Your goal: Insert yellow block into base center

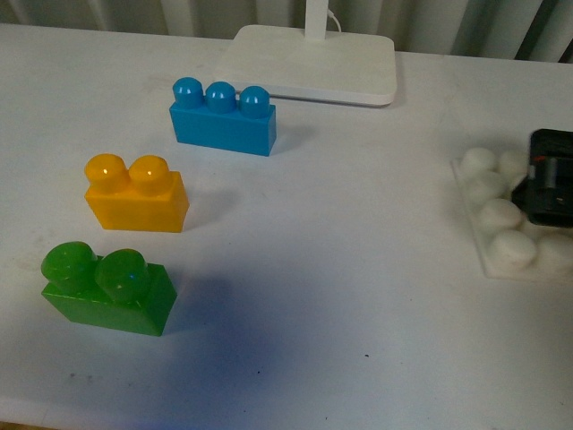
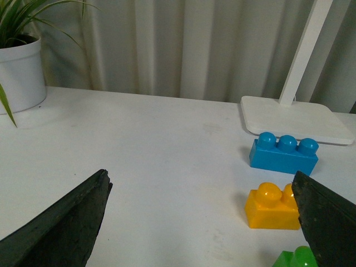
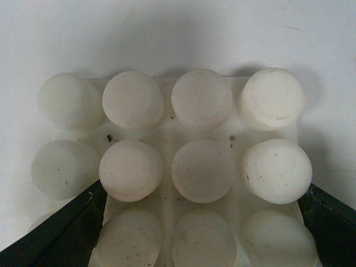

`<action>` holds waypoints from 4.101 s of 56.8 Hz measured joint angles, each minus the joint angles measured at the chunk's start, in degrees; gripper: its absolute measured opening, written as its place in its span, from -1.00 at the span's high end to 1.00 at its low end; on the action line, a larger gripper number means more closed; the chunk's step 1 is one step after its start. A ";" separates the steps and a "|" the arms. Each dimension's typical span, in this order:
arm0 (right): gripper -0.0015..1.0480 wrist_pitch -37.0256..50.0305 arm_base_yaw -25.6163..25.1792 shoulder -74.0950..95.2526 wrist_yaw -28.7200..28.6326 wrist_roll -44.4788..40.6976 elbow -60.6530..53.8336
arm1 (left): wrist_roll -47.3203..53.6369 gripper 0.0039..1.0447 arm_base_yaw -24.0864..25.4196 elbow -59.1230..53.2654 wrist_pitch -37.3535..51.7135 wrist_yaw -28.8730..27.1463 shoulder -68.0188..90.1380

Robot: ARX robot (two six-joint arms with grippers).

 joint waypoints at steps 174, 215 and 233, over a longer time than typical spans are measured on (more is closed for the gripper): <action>0.98 11.85 -15.89 -82.16 -6.45 -18.14 -40.83 | 0.00 -0.88 0.00 0.00 0.00 -0.02 0.00; 0.55 0.04 -15.89 -93.68 -6.47 -18.25 -40.79 | -0.15 -0.88 -0.02 0.00 -0.02 -0.24 0.02; -0.54 0.04 -15.89 -93.68 -6.49 -18.25 -40.79 | 0.17 -0.88 2.80 10.84 15.39 7.52 27.28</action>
